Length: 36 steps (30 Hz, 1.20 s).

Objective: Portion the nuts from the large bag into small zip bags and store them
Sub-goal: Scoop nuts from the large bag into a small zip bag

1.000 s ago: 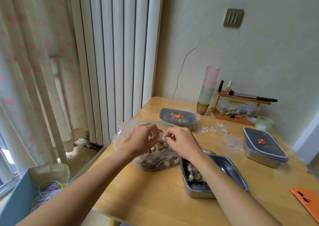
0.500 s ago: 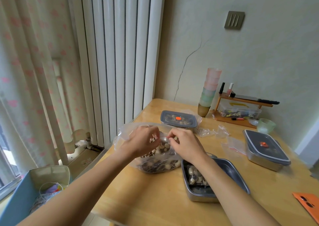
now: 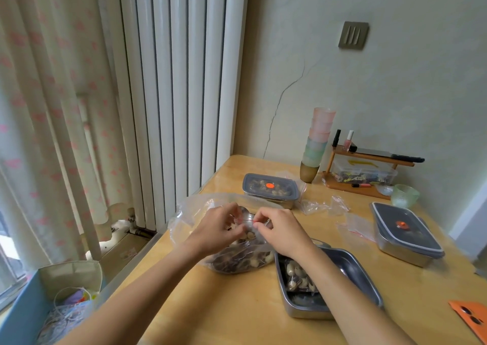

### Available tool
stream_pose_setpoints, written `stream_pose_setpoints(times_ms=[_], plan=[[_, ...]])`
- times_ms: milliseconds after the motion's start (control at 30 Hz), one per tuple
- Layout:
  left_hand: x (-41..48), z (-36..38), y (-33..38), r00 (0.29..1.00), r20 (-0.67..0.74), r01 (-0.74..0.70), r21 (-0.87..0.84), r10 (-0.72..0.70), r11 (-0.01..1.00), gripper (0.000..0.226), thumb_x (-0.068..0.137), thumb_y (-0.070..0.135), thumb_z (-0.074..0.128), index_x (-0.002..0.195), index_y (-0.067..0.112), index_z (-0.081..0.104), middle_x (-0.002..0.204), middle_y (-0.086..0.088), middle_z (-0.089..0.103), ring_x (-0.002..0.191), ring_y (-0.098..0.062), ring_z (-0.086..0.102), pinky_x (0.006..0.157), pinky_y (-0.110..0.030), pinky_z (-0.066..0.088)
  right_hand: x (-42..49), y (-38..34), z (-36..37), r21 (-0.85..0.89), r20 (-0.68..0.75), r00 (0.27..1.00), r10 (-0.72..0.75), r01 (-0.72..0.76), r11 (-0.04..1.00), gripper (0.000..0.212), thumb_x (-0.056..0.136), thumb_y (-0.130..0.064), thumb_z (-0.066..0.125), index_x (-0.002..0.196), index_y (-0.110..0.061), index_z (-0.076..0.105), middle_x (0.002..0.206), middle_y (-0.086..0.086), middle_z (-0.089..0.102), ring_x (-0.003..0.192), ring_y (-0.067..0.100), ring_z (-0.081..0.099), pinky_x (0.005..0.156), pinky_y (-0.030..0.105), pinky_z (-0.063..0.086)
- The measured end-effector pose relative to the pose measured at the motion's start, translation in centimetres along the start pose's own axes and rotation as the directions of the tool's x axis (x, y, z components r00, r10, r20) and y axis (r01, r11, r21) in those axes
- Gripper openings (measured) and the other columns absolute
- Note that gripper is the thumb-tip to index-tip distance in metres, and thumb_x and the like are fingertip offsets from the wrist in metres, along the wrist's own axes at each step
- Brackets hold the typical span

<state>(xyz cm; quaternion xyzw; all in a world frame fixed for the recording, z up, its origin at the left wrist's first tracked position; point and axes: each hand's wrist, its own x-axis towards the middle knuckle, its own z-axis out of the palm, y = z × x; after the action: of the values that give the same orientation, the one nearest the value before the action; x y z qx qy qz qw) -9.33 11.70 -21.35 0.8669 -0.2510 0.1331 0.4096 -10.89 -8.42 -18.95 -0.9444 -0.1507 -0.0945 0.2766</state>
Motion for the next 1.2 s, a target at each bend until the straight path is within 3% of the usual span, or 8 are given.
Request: stream_pose_setpoints(times_ms=[233,367,467,600,700,867,1000,1200], plan=[[0.0,1.3,-0.3,0.976,-0.009,0.179,-0.534,-0.217,0.826,0.023,0.092,0.015,0.076,0.100,0.010,0.055,0.092,-0.014,0.076,0.084,-0.038,0.073,0.074,-0.048,0.058,0.1,0.1,0.0,0.382,-0.037,0.991,0.127,-0.103,0.919,0.011,0.093,-0.012,0.073,0.093,-0.023,0.075,0.080,0.000,0.076,0.066,0.013,0.071,0.070,0.024,0.057],[0.4,2.3,0.0,0.944,-0.057,0.199,-0.686,-0.324,0.700,0.025,0.094,0.003,0.071,0.112,0.006,0.054,0.080,-0.003,0.071,0.076,-0.019,0.067,0.066,-0.029,0.055,0.2,-0.1,0.7,0.614,-0.008,0.962,0.272,-0.210,0.760,0.021,0.095,-0.014,0.071,0.112,-0.026,0.067,0.081,0.002,0.076,0.063,0.007,0.066,0.063,0.016,0.051],[0.7,2.9,0.3,0.927,-0.099,0.188,-0.712,-0.361,0.677,0.023,0.097,0.004,0.067,0.115,0.010,0.054,0.078,0.004,0.071,0.074,-0.011,0.066,0.067,-0.026,0.056,0.6,-0.2,0.7,0.696,0.057,0.927,0.370,-0.303,0.651,0.012,0.096,-0.021,0.072,0.107,-0.016,0.069,0.091,0.004,0.078,0.061,0.006,0.061,0.057,0.016,0.044],[0.7,3.8,0.1,0.907,-0.106,0.211,-0.726,-0.409,0.655,0.018,0.100,0.016,0.065,0.115,0.020,0.057,0.084,0.007,0.070,0.073,-0.005,0.066,0.065,-0.023,0.054,0.9,0.1,0.9,0.716,0.076,0.933,0.351,-0.297,0.633,0.010,0.098,-0.021,0.070,0.098,-0.013,0.076,0.086,0.014,0.076,0.065,0.010,0.060,0.055,0.016,0.042],[0.7,3.9,-0.4,0.927,-0.058,0.220,-0.714,-0.370,0.665,0.029,0.095,0.025,0.074,0.120,0.023,0.059,0.100,-0.002,0.072,0.086,-0.013,0.069,0.074,-0.027,0.054,0.8,0.1,1.4,0.718,0.065,0.936,0.345,-0.284,0.636,0.009,0.099,-0.022,0.068,0.097,-0.017,0.076,0.074,0.004,0.072,0.067,0.009,0.061,0.057,0.016,0.042],[1.0,4.0,0.1,0.949,-0.023,0.189,-0.757,-0.314,0.626,0.036,0.092,0.013,0.077,0.120,0.014,0.054,0.083,-0.014,0.070,0.066,-0.020,0.064,0.054,-0.027,0.051,0.6,0.2,1.7,0.680,-0.002,0.938,0.346,-0.252,0.688,0.009,0.101,-0.017,0.062,0.095,-0.016,0.069,0.090,0.003,0.078,0.069,0.009,0.068,0.057,0.014,0.043],[1.0,4.2,-0.2,0.951,-0.008,0.187,-0.782,-0.310,0.595,0.036,0.091,0.013,0.078,0.119,0.017,0.056,0.096,-0.030,0.069,0.073,-0.032,0.065,0.064,-0.042,0.052,0.5,0.2,1.7,0.683,0.019,0.928,0.371,-0.283,0.674,0.009,0.100,-0.015,0.063,0.095,-0.015,0.070,0.092,0.002,0.079,0.067,0.010,0.067,0.055,0.015,0.043],[1.3,4.2,0.0,0.948,0.000,0.193,-0.796,-0.319,0.574,0.037,0.091,0.012,0.078,0.119,0.018,0.055,0.092,-0.032,0.068,0.066,-0.029,0.063,0.050,-0.030,0.049,0.3,-0.1,1.4,0.737,0.038,0.909,0.415,-0.306,0.603,0.012,0.099,-0.011,0.064,0.092,-0.012,0.074,0.084,0.000,0.078,0.063,0.009,0.064,0.050,0.012,0.042]])
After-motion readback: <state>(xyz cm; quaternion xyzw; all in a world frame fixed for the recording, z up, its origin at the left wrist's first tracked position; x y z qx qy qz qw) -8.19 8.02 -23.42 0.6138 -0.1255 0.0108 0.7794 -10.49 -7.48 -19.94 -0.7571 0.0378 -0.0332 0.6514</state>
